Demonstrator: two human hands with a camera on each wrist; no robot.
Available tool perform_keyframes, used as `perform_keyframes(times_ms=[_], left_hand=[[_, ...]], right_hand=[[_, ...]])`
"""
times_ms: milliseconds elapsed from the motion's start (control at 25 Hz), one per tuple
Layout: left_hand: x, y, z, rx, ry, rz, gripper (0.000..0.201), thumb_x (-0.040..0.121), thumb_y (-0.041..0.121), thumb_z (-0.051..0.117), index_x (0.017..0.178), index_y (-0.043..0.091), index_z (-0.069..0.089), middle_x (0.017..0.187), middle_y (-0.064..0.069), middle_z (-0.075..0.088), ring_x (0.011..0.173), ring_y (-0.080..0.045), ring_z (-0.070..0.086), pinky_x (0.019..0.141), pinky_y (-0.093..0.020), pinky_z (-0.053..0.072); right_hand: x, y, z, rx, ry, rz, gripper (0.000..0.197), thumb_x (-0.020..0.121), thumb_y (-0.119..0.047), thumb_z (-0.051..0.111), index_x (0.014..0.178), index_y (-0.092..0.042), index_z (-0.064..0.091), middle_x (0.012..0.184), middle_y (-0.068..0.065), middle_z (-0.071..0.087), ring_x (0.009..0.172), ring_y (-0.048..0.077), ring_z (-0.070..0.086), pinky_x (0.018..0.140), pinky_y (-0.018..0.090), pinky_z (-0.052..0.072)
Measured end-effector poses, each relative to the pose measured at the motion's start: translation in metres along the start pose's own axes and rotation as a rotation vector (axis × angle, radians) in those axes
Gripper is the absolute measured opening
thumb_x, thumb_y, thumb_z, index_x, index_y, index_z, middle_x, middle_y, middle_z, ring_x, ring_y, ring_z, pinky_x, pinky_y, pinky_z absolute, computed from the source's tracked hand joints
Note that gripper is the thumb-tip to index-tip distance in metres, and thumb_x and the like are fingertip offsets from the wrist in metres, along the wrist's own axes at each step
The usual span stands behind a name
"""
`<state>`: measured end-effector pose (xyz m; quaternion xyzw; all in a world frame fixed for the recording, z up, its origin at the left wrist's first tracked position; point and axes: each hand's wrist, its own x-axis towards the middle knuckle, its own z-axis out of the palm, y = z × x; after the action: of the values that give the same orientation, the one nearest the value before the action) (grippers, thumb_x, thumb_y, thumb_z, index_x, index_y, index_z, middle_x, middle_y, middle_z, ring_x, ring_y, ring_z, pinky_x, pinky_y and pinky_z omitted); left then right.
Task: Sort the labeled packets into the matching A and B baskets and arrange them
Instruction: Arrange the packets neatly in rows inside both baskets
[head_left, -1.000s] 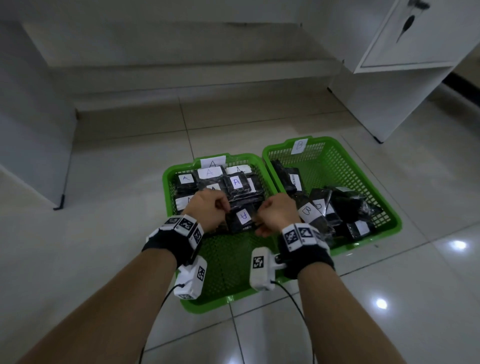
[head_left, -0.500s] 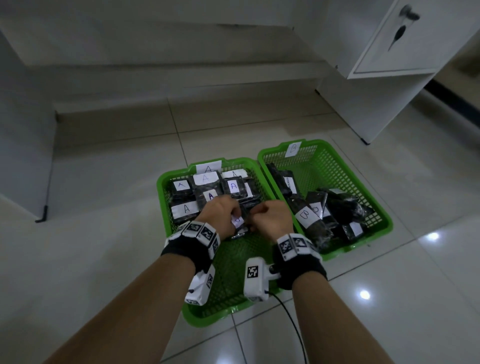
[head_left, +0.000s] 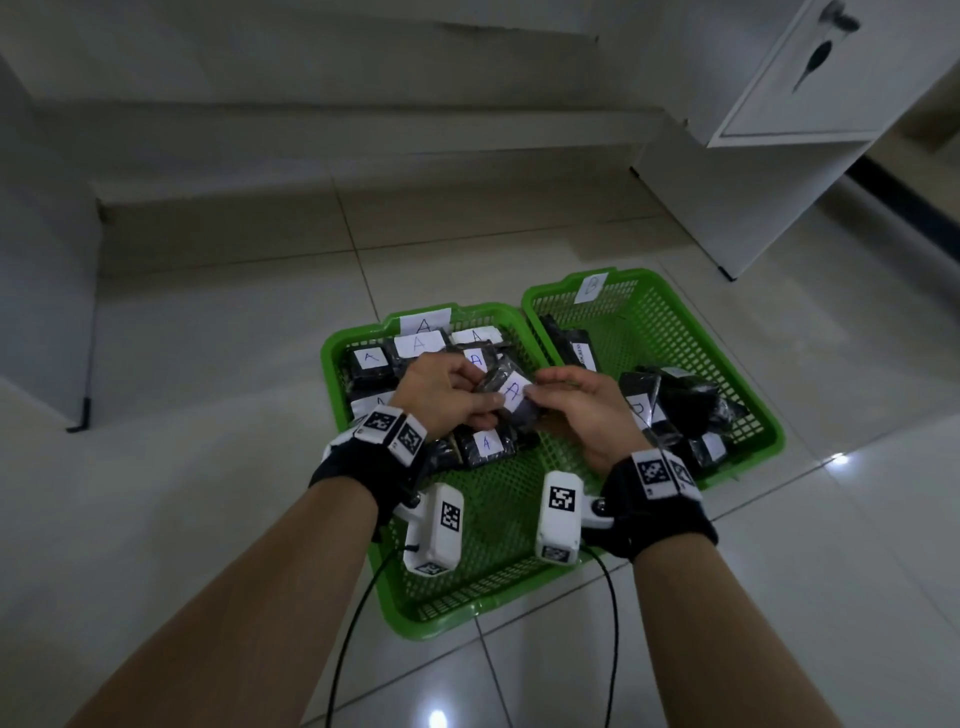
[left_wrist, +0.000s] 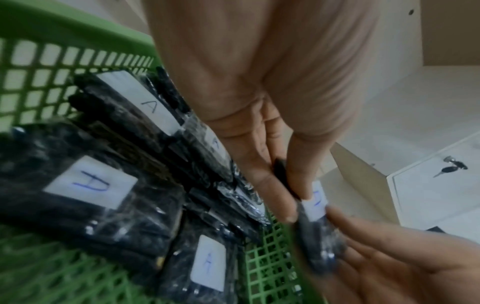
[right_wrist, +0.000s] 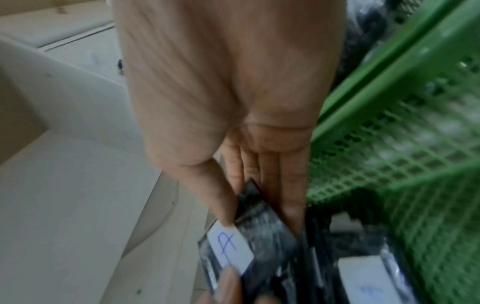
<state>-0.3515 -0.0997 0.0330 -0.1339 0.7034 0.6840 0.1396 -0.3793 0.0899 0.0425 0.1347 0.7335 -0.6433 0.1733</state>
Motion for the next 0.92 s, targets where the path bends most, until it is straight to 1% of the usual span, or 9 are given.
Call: perform_keyframes(times_ms=[80, 160, 280, 400, 480, 560, 720, 840, 920], left_hand=[[-0.004, -0.001, -0.006, 0.205, -0.023, 0.007, 0.023, 0.081, 0.021, 0.081, 0.091, 0.004, 0.069, 0.074, -0.012, 0.075, 0.062, -0.026, 0.073, 0.064, -0.039, 0.062], [-0.005, -0.001, -0.016, 0.457, 0.087, 0.076, 0.019, 0.083, 0.032, 0.077, 0.081, 0.014, 0.073, 0.066, -0.001, 0.074, 0.051, -0.013, 0.067, 0.058, -0.030, 0.059], [-0.004, 0.000, -0.025, 0.614, 0.142, 0.210, 0.007, 0.081, 0.020, 0.075, 0.075, 0.016, 0.073, 0.065, 0.007, 0.071, 0.051, 0.000, 0.062, 0.064, -0.028, 0.058], [-0.007, 0.001, -0.018, 0.485, -0.111, 0.046, 0.008, 0.085, 0.003, 0.067, 0.085, 0.006, 0.074, 0.073, -0.007, 0.076, 0.059, -0.016, 0.072, 0.055, -0.029, 0.056], [-0.011, -0.002, -0.005, 0.433, -0.311, -0.127, 0.013, 0.089, 0.003, 0.065, 0.097, 0.001, 0.074, 0.087, -0.015, 0.076, 0.074, -0.024, 0.076, 0.064, -0.034, 0.061], [-0.010, -0.008, 0.002, 0.518, -0.401, -0.167, 0.021, 0.089, 0.004, 0.064, 0.107, 0.005, 0.075, 0.104, -0.015, 0.074, 0.081, -0.021, 0.075, 0.076, -0.036, 0.062], [-0.006, -0.016, 0.004, 0.650, -0.420, -0.129, 0.035, 0.089, 0.002, 0.057, 0.118, 0.013, 0.071, 0.122, -0.007, 0.066, 0.084, -0.018, 0.072, 0.073, -0.029, 0.061], [-0.006, -0.004, 0.001, 0.575, -0.373, -0.102, 0.027, 0.092, 0.001, 0.052, 0.104, 0.011, 0.075, 0.107, -0.008, 0.074, 0.086, -0.020, 0.074, 0.068, -0.032, 0.062], [-0.003, 0.014, -0.001, 0.520, -0.262, -0.038, 0.030, 0.093, 0.000, 0.048, 0.091, 0.014, 0.074, 0.093, -0.003, 0.076, 0.080, -0.018, 0.074, 0.058, -0.027, 0.056]], right_hand=[[0.002, 0.003, 0.004, -0.029, 0.091, -0.008, 0.029, 0.076, -0.003, 0.084, 0.101, -0.004, 0.070, 0.096, 0.013, 0.075, 0.085, 0.028, 0.075, 0.073, 0.038, 0.063], [0.004, 0.006, 0.011, -0.281, 0.111, -0.039, 0.021, 0.074, -0.004, 0.086, 0.088, -0.011, 0.073, 0.088, 0.007, 0.075, 0.077, 0.020, 0.073, 0.061, 0.024, 0.057], [0.007, 0.018, 0.029, -0.573, 0.076, -0.125, 0.018, 0.075, -0.008, 0.087, 0.086, -0.015, 0.075, 0.087, 0.000, 0.075, 0.073, 0.009, 0.067, 0.056, 0.009, 0.045], [0.006, 0.028, 0.045, -0.688, 0.163, -0.227, 0.019, 0.077, -0.009, 0.084, 0.095, -0.011, 0.081, 0.092, 0.002, 0.078, 0.078, 0.012, 0.069, 0.073, 0.015, 0.053], [0.007, 0.030, 0.048, -0.711, 0.235, -0.259, 0.022, 0.077, -0.008, 0.082, 0.099, -0.008, 0.080, 0.094, 0.005, 0.077, 0.084, 0.017, 0.070, 0.080, 0.021, 0.053], [0.010, 0.029, 0.046, -0.718, 0.254, -0.260, 0.020, 0.078, -0.006, 0.079, 0.097, -0.008, 0.078, 0.090, 0.006, 0.076, 0.079, 0.015, 0.066, 0.079, 0.021, 0.053], [0.013, 0.026, 0.040, -0.771, 0.185, -0.228, 0.012, 0.081, -0.009, 0.076, 0.092, -0.013, 0.080, 0.079, -0.004, 0.070, 0.081, 0.010, 0.067, 0.072, 0.011, 0.048], [0.006, 0.008, 0.034, -0.808, 0.185, -0.255, 0.010, 0.085, -0.011, 0.073, 0.089, -0.015, 0.081, 0.080, -0.002, 0.073, 0.076, 0.011, 0.067, 0.075, 0.018, 0.052], [0.001, -0.019, 0.027, -0.909, 0.124, -0.313, 0.012, 0.089, -0.012, 0.070, 0.090, -0.014, 0.081, 0.079, -0.001, 0.073, 0.066, 0.010, 0.066, 0.065, 0.015, 0.055]])
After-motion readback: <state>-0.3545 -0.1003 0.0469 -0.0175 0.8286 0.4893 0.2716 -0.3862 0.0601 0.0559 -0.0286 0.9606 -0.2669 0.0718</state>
